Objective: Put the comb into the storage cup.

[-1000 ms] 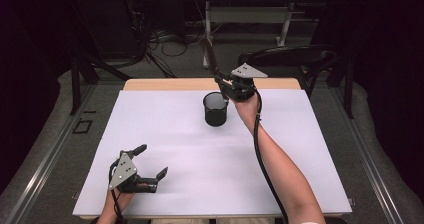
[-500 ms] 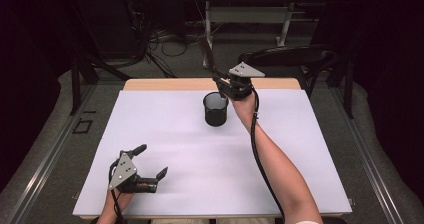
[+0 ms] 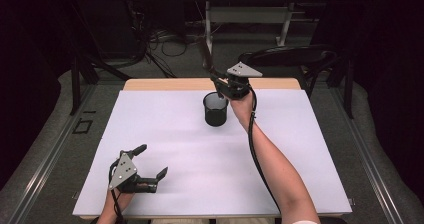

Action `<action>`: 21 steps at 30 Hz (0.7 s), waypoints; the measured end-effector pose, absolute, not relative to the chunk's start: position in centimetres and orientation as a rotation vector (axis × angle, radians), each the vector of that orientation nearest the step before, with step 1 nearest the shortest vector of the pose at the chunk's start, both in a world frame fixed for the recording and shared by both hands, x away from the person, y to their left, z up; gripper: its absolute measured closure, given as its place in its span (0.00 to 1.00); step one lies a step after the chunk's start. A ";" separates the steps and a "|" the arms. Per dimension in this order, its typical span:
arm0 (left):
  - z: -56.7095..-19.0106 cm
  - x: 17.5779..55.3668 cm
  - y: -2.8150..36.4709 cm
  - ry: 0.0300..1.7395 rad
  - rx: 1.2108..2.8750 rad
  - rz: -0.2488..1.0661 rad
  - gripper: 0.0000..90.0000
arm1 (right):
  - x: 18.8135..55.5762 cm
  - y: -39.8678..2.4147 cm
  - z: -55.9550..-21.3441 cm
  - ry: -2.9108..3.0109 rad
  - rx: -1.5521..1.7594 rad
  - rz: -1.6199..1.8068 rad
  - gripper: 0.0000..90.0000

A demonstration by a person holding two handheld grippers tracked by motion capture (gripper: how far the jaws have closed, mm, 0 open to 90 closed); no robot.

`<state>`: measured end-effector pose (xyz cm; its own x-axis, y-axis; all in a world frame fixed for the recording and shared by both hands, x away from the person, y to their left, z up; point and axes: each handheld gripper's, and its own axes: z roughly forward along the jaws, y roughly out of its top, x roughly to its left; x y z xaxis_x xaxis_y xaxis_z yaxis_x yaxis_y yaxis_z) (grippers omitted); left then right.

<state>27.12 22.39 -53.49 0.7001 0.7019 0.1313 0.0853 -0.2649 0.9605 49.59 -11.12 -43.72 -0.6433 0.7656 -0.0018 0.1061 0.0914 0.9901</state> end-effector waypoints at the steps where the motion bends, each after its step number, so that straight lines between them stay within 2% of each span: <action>1: -53.5 27.1 22.4 0.628 1.763 0.670 0.01 | 49.6 -11.1 -43.8 1.837 0.851 1.595 0.81; 21: -53.5 27.1 22.4 0.628 1.763 0.671 0.01 | 50.3 -10.9 -44.9 1.854 0.874 1.608 0.81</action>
<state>27.11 22.41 -53.49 0.6995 0.7024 0.1319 0.0848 -0.2648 0.9606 50.29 -10.94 -44.88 -0.6501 0.7596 0.0209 0.1281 0.0825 0.9883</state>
